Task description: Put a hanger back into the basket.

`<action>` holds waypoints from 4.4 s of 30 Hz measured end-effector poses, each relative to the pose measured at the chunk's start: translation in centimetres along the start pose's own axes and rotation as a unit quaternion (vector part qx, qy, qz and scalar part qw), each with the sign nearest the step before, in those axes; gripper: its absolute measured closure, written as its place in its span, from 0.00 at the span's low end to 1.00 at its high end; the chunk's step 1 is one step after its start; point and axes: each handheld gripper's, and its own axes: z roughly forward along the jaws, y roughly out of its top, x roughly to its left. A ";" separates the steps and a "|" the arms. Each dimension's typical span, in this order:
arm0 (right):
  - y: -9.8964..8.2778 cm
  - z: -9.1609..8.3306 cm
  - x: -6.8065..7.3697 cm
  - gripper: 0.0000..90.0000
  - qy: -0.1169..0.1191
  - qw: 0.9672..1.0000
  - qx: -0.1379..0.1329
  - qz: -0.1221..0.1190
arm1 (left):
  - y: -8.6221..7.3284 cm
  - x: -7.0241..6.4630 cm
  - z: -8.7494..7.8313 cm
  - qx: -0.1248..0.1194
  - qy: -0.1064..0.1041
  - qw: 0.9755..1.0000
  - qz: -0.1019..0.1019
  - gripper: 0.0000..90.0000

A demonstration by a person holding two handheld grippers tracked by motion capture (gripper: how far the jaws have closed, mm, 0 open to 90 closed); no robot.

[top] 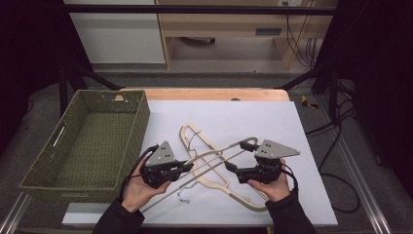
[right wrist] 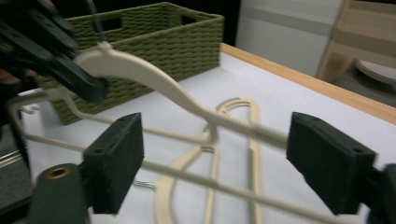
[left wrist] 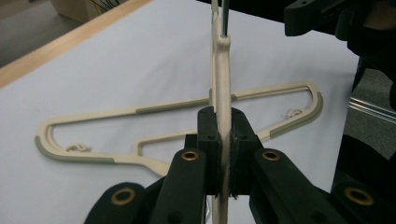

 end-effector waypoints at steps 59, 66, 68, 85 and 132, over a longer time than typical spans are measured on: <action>-3.1 -3.5 -3.5 0.09 -0.093 0.993 0.000 0.068 | -2.2 16.8 -17.1 -0.028 0.186 0.981 -0.055 0.95; -3.2 -3.5 -3.6 0.06 -0.096 0.993 0.004 0.063 | -4.1 18.1 -17.9 -0.025 0.198 0.977 -0.079 0.95; -3.2 -3.5 -3.6 0.05 -0.098 0.993 0.004 0.063 | -4.6 18.3 -18.1 -0.028 0.201 0.975 -0.086 0.95; -3.2 -3.5 -3.6 0.05 -0.095 0.994 0.008 0.059 | -7.1 19.5 -19.2 -0.017 0.211 0.972 -0.102 0.95; -3.3 -2.9 -3.6 0.06 -0.092 0.993 0.017 0.064 | -14.9 23.2 -15.3 0.100 0.262 0.933 -0.227 0.82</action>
